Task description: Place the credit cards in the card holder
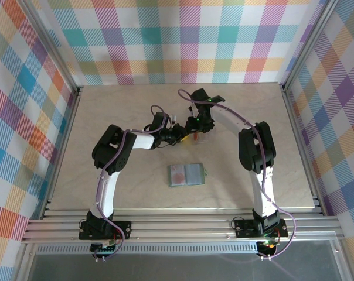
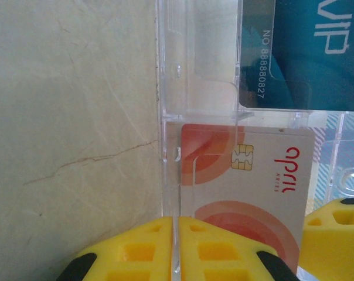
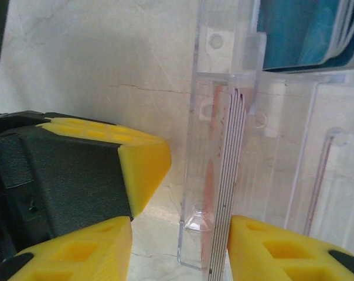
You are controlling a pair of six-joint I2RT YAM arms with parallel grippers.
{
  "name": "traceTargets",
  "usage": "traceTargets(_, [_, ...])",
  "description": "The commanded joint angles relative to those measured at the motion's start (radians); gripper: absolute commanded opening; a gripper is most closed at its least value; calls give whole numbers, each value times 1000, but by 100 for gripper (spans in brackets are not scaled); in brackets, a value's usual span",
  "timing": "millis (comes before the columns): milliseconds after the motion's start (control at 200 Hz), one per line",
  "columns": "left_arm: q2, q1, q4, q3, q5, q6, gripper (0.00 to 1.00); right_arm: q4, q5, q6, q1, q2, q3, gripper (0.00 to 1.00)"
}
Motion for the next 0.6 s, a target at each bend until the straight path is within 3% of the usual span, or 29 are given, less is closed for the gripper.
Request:
traceTargets(0, [17,13,41,33,28,-10,11,-16,-75,-12,7,16,14,46])
traceTargets(330, [45,13,41,54,42,-17,11,29,-197,9,-11,16,9,45])
traceTargets(595, [50,13,41,56,44,-17,11,17,-150,9,-15,49,18,46])
